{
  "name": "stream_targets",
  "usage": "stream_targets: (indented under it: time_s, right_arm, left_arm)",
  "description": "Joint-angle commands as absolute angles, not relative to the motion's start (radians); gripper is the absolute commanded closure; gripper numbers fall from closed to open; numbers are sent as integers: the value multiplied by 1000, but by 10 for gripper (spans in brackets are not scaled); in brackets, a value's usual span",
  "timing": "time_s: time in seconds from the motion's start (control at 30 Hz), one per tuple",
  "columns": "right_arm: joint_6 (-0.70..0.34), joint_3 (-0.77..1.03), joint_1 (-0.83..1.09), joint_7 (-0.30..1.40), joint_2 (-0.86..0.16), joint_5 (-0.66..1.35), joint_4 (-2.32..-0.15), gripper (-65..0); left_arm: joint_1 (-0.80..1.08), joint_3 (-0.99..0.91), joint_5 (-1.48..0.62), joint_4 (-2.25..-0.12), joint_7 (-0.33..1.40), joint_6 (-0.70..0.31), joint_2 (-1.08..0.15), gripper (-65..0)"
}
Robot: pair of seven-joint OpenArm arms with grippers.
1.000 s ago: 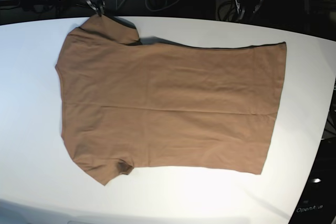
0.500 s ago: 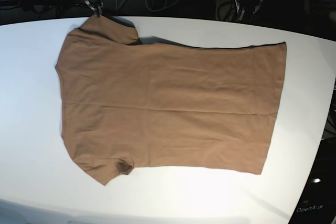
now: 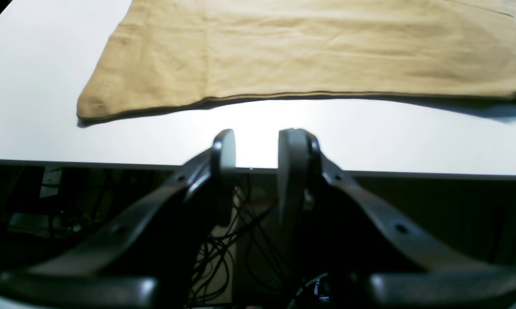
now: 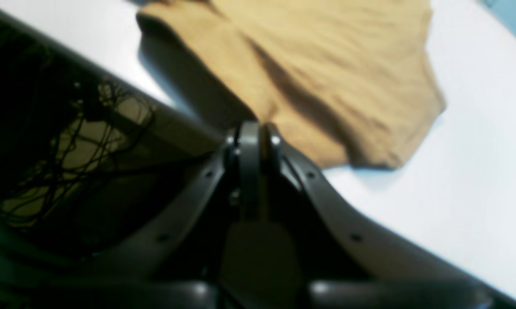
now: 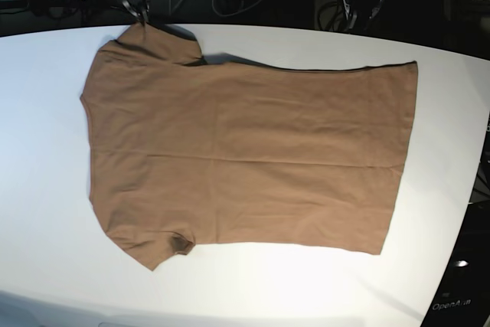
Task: Fold the T-shirt properly
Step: 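Lower the right gripper to the shirt shoulder corner near the collar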
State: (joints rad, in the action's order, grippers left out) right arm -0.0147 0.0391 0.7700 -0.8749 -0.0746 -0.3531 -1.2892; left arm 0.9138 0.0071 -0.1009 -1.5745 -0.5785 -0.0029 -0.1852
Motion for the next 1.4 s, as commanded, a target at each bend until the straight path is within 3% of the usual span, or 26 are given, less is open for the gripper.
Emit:
stream_targets:
  time_s: [0.0, 1.37]
  right_arm:
    - [-10, 42, 785, -903, -82, -346, -1300, -7]
    - [-10, 42, 785, -898, -107, -346, -1339, -7]
  left_arm:
    - [931, 5, -101, -1584, -604, -2, -186, -166]
    - [932, 5, -101, -1590, -602, -1, -173, -168]
